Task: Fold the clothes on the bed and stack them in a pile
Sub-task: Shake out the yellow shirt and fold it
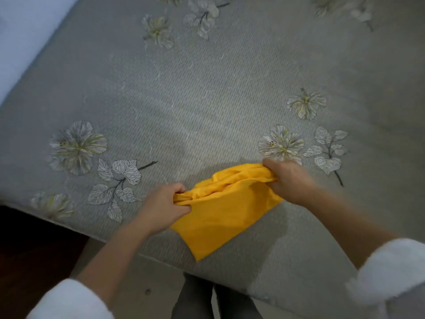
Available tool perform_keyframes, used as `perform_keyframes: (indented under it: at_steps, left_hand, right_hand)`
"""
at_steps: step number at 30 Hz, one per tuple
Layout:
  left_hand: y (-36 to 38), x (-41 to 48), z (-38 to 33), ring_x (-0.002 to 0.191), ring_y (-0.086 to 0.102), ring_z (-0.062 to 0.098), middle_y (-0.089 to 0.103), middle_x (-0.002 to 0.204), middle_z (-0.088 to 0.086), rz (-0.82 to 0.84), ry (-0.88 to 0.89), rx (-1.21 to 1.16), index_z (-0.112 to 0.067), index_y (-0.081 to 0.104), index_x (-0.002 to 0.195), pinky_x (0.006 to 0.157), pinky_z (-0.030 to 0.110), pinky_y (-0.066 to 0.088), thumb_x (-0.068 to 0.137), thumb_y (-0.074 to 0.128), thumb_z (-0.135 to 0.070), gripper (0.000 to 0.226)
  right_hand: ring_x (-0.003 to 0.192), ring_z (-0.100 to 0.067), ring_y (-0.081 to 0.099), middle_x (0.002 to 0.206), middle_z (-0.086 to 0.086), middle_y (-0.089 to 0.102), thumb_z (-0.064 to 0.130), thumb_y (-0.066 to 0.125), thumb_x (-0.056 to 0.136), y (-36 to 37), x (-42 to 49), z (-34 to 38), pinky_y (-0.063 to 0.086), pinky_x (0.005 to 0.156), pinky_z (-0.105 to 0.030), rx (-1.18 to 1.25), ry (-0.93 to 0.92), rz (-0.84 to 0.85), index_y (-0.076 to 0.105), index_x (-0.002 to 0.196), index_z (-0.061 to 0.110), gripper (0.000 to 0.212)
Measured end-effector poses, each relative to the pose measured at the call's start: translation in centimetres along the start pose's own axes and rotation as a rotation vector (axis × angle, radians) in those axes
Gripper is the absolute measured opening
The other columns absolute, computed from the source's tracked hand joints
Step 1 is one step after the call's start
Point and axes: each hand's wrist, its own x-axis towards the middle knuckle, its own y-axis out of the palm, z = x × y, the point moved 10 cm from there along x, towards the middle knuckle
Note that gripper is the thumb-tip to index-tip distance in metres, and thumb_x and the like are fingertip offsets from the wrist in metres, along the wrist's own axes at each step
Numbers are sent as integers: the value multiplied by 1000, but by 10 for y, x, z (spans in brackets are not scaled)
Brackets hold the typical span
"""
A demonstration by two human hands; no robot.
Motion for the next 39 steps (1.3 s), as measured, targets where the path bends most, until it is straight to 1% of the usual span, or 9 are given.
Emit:
perform_keyframes:
  at_steps: [3, 6, 10, 13, 20, 25, 29, 33, 39]
  left_hand:
    - [-1, -25, -48, 61, 46, 12, 52, 65, -2, 20, 85, 65, -21, 57, 75, 55, 30, 33, 75, 70, -19, 13]
    - [3, -49, -104, 60, 45, 12, 51, 64, -3, 40, 176, 168, -24, 52, 71, 55, 30, 32, 75, 70, -19, 19]
    - [26, -79, -175, 56, 44, 3, 50, 61, -8, 89, 337, 262, -25, 54, 72, 49, 17, 29, 75, 72, -19, 19]
    - [64, -105, -227, 62, 47, 9, 52, 64, -9, 156, 459, 358, -24, 56, 76, 53, 22, 32, 77, 72, -21, 16]
    - [206, -188, -343, 71, 55, 18, 58, 71, -2, 292, 694, 491, -24, 59, 79, 59, 30, 39, 75, 71, -17, 14]
    - [327, -254, -414, 70, 52, 15, 56, 71, -4, 367, 829, 541, -24, 59, 80, 54, 24, 34, 76, 70, -16, 14]
    - [420, -305, -471, 71, 51, 16, 57, 75, 0, 441, 955, 607, -20, 61, 82, 56, 26, 35, 76, 69, -16, 11]
    - [496, -345, -534, 71, 52, 16, 57, 74, -2, 513, 1049, 634, -22, 59, 81, 60, 28, 38, 77, 68, -15, 12]
    - [602, -380, -625, 66, 49, 10, 53, 70, -6, 612, 1185, 645, -18, 61, 84, 55, 22, 35, 77, 68, -10, 12]
  right_hand:
    - [80, -35, 62, 85, -10, 66, 16, 61, 84, -27, -64, -24, 36, 60, -32, 86, 121, -98, 54, 108, 19, 25]
    - [85, -36, 65, 92, -13, 71, 15, 69, 82, -46, -133, -44, 43, 66, -33, 188, 241, -193, 61, 117, 18, 36]
    - [80, -33, 66, 84, -12, 71, 9, 67, 82, -46, -229, -72, 50, 68, -41, 395, 394, -222, 69, 93, 15, 13]
    - [75, -28, 65, 82, -11, 71, 6, 62, 85, -45, -309, -93, 45, 60, -33, 443, 483, -315, 72, 92, 14, 14]
    - [73, -21, 62, 78, -7, 69, 6, 59, 87, -17, -509, -159, 39, 58, -31, 564, 694, -468, 71, 86, 17, 16]
    - [68, -17, 62, 64, -1, 63, 6, 65, 82, 4, -655, -212, 36, 53, -27, 549, 800, -556, 66, 69, 22, 20]
    - [73, -22, 62, 73, -6, 68, 11, 65, 83, 21, -765, -253, 37, 56, -30, 552, 948, -615, 72, 77, 16, 11]
    - [58, -16, 51, 53, 7, 51, 10, 62, 83, 30, -852, -286, 31, 50, -29, 626, 1010, -721, 54, 56, 30, 35]
    - [61, -23, 58, 65, -8, 63, 14, 60, 89, 41, -943, -355, 41, 53, -35, 619, 1134, -808, 68, 70, 13, 21]
